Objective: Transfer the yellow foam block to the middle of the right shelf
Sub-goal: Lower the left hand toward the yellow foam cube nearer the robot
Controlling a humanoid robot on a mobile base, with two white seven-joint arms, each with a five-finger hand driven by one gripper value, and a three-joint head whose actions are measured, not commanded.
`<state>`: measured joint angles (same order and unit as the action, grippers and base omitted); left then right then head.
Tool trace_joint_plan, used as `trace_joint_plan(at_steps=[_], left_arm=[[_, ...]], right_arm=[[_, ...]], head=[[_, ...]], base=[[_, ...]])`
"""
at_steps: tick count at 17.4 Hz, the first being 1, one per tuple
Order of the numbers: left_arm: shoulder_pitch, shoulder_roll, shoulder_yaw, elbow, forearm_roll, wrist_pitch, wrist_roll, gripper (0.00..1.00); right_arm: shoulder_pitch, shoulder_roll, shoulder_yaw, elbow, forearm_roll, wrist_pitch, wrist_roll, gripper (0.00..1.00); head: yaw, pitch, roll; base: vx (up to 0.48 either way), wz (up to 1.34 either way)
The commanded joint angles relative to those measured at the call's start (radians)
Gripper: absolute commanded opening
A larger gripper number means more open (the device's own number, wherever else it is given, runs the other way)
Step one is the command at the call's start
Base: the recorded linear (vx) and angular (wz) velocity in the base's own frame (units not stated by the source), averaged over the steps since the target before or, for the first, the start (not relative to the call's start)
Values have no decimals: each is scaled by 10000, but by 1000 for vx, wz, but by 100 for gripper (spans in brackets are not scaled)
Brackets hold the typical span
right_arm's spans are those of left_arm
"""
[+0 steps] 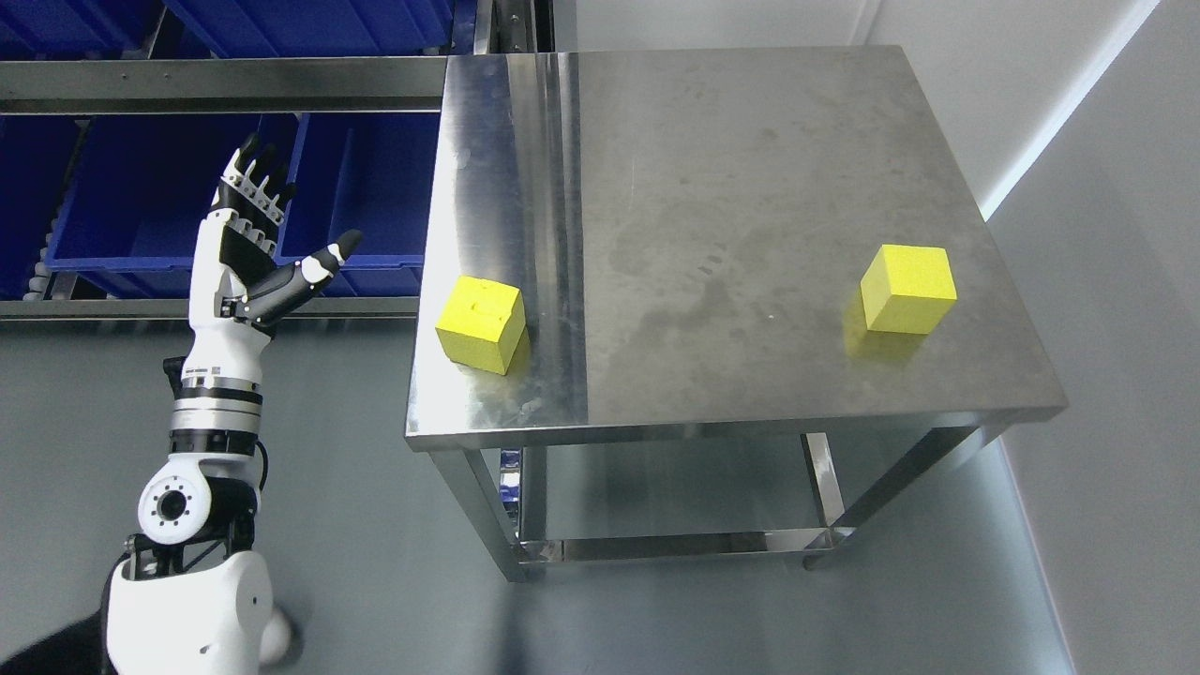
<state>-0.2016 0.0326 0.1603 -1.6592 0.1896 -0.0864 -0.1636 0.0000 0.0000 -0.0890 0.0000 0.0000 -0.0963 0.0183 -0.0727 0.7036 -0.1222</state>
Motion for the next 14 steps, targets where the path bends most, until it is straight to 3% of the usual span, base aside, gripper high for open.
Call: trace_joint_plan(at_steps=[1,6,8,14], left_arm=[[114,317,221,-144,6,-10,-6,100],[114,808,361,-98,-9,-422,-372,100],[114,824,468,-83,-9,-1448,-893,100],[313,1742,1188,-175,6,-2171,-2961,100]], right_arm=[[-31,-175,0,-175,0,-3,1,100],[-31,-175,0,-175,0,-3,1,100],[-31,-175,0,-175,0,-3,1,100],[-31,-175,0,-175,0,-3,1,100]], head=[[0,0,0],[0,0,0],[0,0,0],[0,0,0]], base=[[0,0],[0,0],[0,0],[0,0]])
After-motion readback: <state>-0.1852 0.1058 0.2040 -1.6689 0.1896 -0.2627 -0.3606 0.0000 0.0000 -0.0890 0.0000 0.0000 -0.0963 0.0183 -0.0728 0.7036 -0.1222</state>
